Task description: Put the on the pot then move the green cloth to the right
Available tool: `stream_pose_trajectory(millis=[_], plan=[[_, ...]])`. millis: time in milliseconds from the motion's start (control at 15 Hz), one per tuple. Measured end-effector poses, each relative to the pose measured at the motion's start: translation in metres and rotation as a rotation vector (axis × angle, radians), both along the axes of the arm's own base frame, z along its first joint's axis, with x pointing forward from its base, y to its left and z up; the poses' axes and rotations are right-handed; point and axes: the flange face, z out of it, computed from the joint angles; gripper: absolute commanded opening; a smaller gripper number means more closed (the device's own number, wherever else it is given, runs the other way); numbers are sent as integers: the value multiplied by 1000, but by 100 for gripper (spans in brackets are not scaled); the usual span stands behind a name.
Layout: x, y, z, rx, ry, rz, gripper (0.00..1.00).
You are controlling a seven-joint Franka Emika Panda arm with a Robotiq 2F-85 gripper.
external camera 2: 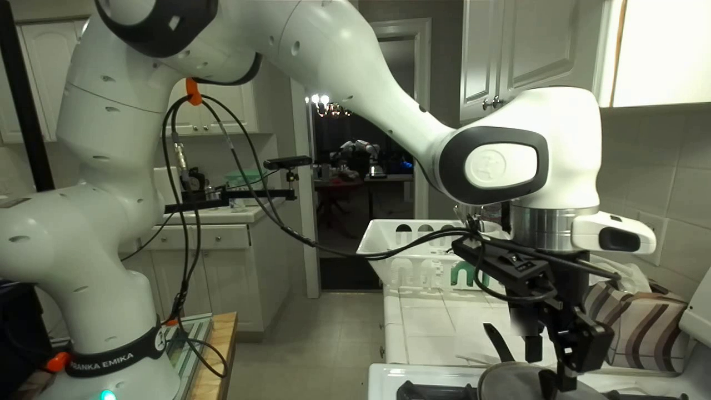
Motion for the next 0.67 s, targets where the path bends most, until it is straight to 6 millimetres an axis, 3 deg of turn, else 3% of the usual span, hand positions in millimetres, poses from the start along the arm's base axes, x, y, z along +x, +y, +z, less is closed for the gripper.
stream_pose_trajectory(millis=[133,467,667], plan=[[5,15,4,6,-8,26,99],[14,78,16,37,-10,284,100],[12,97,10,68,4,453,100]])
